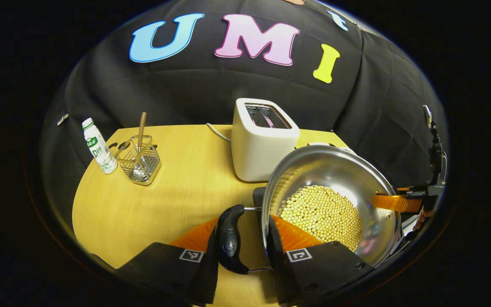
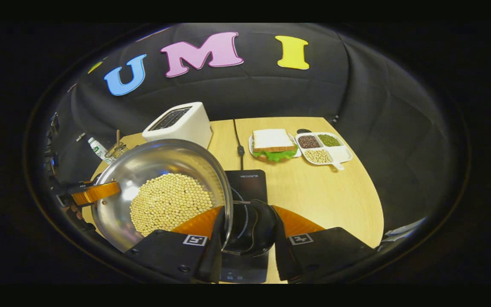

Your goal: First push the handle of the pot to place it horizontally, then grasp the pot with both hands and set it on the induction cooktop.

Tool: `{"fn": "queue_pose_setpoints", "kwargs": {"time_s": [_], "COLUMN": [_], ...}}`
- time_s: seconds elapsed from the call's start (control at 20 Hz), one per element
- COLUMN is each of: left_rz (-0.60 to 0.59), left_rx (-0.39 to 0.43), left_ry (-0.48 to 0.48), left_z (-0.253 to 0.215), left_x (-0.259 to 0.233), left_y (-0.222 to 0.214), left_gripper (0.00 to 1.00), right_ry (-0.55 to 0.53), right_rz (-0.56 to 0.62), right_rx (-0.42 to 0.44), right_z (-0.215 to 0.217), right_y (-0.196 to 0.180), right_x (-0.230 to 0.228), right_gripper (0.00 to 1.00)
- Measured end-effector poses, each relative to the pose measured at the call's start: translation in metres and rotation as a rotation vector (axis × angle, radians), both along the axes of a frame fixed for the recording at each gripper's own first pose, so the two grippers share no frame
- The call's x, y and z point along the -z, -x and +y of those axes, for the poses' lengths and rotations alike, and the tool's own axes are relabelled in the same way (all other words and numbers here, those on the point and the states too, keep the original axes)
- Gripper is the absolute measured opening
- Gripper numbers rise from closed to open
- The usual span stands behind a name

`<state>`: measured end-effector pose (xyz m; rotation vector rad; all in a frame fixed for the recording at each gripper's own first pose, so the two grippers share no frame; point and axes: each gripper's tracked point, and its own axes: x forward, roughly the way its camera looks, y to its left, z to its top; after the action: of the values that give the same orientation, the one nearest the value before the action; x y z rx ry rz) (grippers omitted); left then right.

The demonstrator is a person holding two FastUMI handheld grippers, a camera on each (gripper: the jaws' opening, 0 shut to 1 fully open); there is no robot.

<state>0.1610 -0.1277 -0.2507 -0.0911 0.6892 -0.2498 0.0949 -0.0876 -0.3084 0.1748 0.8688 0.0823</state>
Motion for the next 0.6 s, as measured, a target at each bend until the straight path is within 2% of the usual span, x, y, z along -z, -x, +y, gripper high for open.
{"fn": "queue_pose_setpoints", "kwargs": {"time_s": [0.25,0.6], "left_rz": [0.005,0.020], "left_rx": [0.000,-0.018], "left_ry": [-0.002,-0.001], "left_z": [-0.021,-0.019], "left_x": [0.010,0.027], "left_y": [-0.005,-0.013], "left_gripper": [0.56,0.55], "right_ry": [-0.004,-0.002], "right_rz": [0.011,0.027], "right_rx": [0.005,-0.011], "right_z": [-0.017,-0.013], "right_y": [-0.005,-0.011], "right_x": [0.014,0.028], "right_gripper": [0.54,0.54]}}
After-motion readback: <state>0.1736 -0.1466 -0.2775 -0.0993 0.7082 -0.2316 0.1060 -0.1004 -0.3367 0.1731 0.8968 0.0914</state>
